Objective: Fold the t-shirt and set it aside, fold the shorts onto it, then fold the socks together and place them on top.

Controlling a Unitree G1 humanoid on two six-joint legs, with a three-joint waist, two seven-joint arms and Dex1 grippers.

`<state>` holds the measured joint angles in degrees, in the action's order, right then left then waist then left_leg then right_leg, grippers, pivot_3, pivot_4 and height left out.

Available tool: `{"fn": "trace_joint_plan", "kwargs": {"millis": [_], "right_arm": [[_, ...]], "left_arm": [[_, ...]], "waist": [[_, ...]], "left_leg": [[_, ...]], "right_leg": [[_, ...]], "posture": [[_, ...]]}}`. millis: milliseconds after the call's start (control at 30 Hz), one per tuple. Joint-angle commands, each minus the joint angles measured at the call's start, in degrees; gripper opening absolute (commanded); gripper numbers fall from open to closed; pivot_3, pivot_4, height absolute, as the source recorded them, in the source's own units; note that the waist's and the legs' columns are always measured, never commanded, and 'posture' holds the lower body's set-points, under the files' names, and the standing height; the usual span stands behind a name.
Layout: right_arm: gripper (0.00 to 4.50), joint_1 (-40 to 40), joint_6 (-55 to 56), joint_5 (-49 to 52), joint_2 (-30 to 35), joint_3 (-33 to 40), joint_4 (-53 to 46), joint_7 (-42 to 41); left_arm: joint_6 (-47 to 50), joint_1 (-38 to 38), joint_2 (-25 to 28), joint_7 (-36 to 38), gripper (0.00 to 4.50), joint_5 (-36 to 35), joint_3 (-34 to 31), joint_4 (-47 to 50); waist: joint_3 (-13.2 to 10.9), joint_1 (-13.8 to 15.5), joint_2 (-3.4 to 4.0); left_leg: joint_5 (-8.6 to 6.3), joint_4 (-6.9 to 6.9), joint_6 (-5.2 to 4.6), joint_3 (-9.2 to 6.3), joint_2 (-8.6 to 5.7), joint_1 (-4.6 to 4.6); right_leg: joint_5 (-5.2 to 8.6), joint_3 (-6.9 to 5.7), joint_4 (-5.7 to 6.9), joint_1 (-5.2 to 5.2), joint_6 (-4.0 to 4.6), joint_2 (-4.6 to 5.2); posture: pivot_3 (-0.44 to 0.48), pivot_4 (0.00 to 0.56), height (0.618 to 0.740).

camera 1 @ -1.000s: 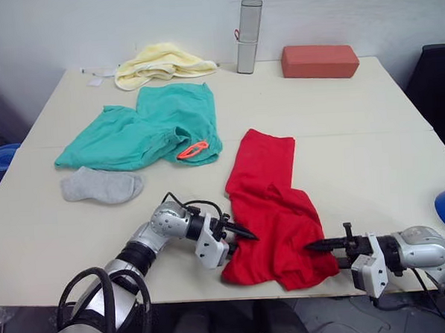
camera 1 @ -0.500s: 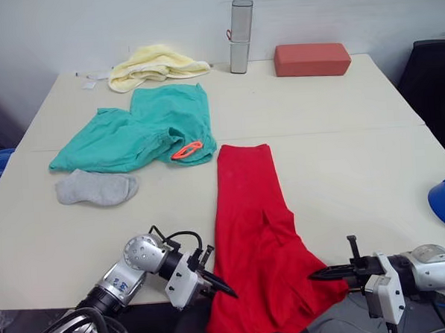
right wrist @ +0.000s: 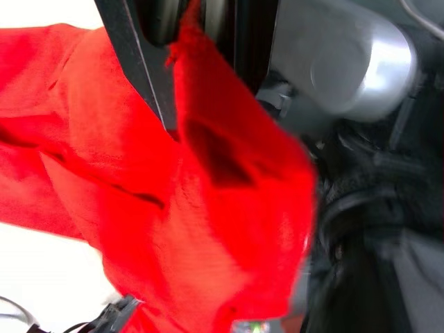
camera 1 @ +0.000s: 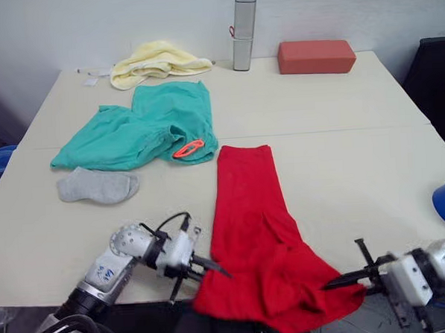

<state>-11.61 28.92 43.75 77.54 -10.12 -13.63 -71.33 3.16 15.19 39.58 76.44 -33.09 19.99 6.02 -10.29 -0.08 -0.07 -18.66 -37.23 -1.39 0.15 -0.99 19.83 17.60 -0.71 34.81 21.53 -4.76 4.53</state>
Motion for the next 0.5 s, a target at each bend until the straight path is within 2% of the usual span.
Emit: {"fn": "trace_joint_plan", "kwargs": {"millis": [33,133,267,300,400,500], "right_arm": [[0.0,4.22,-11.52,5.19,-1.27,2.87,-2.95,-2.09],[0.0,12.56,-22.63,7.45,-5.29,3.02,-2.18,-1.22],[0.0,23.04,-32.63,5.26,-12.51,2.33,2.61,-0.28],[0.0,26.01,-34.41,3.85,-14.91,1.98,4.96,0.41],[0.0,33.91,-37.36,-1.43,-21.88,1.51,12.65,1.95],[0.0,40.5,-38.05,-7.72,-27.5,1.37,21.02,3.16]], "left_arm": [[8.95,1.5,0.28,-0.35,0.02,-4.17,-3.13,1.39],[16.63,4.27,-1.01,-2.65,0.02,-6.83,-6.12,-0.26],[24.32,8.24,-3.71,-5.79,0.02,-8.71,-9.67,-3.98],[26.54,9.57,-4.46,-6.93,0.02,-8.95,-10.53,-5.47],[31.55,13.38,-6.78,-9.7,0.02,-9.18,-12.85,-9.86],[34.69,17.45,-9.11,-12.96,0.02,-7.2,-14.03,-15.43]], "waist": [[0.01,0.04,0.03],[-0.02,0.06,-0.02],[-0.04,0.12,-0.05],[-0.03,0.11,-0.04],[-0.05,0.1,-0.06],[-0.05,0.07,-0.06]], "left_leg": [[0.0,-0.01,0.02,-0.05,0.0,0.09],[0.01,-0.13,0.06,-0.15,-0.01,0.52],[0.06,-0.18,0.16,-0.28,-0.05,0.82],[0.23,-0.19,0.46,-0.3,-0.06,0.86],[0.27,-0.62,0.53,-0.37,-0.13,1.49],[0.28,-0.81,0.53,-0.38,-0.17,1.56]], "right_leg": [[-0.01,-0.04,-0.04,0.05,-0.01,0.0],[-0.1,-0.16,-0.11,0.39,-0.17,0.0],[-0.12,-0.29,-0.09,0.64,-0.22,0.0],[-0.13,-0.33,-0.09,0.67,-0.23,-0.01],[-0.16,-0.38,0.23,1.15,-0.29,-0.01],[-0.18,-0.39,0.32,1.15,-0.33,-0.02]], "posture": [[0.0,0.15,0.74],[0.0,0.15,0.74],[0.0,0.15,0.74],[0.0,0.15,0.74],[0.0,0.15,0.74],[0.0,0.15,0.74]]}}
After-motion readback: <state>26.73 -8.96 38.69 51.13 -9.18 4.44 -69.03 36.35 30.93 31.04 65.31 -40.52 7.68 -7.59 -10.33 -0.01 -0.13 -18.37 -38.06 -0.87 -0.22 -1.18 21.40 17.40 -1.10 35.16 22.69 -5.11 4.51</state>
